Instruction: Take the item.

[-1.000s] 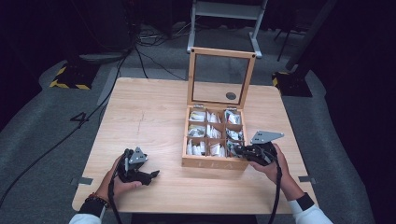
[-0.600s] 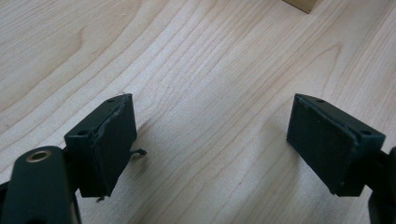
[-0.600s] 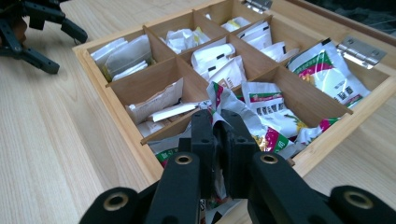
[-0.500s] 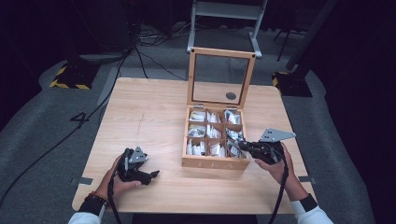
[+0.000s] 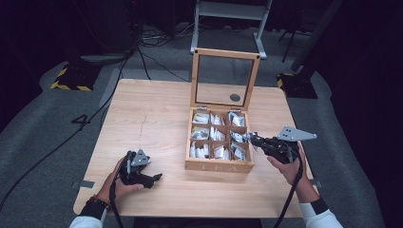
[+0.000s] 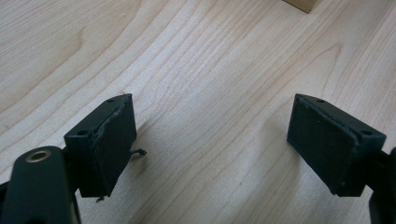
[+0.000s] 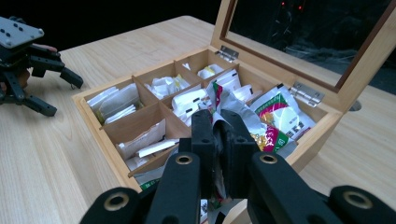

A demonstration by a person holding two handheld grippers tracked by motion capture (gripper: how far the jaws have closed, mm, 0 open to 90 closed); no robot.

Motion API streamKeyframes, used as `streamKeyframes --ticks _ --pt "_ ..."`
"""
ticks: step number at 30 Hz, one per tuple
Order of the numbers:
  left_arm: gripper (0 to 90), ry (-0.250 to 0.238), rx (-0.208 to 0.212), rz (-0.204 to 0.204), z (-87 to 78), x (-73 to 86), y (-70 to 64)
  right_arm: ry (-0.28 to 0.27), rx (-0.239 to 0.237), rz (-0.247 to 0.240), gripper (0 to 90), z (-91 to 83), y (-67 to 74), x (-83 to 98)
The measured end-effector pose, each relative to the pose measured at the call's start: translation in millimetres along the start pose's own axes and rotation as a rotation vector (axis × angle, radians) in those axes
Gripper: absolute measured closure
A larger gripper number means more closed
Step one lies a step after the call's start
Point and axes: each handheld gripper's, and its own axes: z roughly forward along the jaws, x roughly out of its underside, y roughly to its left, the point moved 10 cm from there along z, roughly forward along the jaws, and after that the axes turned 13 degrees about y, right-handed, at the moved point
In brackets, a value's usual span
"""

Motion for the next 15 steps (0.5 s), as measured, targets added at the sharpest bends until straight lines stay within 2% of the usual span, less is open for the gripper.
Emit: streamKeyframes --ticks 7,11,15 --pt "15.7 0.001 0.000 0.001 0.1 -0.2 0.3 -0.036 -0.005 -0.007 85.8 -10.3 1.6 -5.0" --pt "15.7 0.001 -0.002 0.001 0.1 -0.1 0.3 -0.067 -0.018 -0.022 85.7 -18.1 10.2 -12.3" --pt "15.7 0.001 -0.002 0.000 0.1 -0.1 0.3 -0.075 -0.028 -0.038 85.7 -20.5 17.2 -16.2"
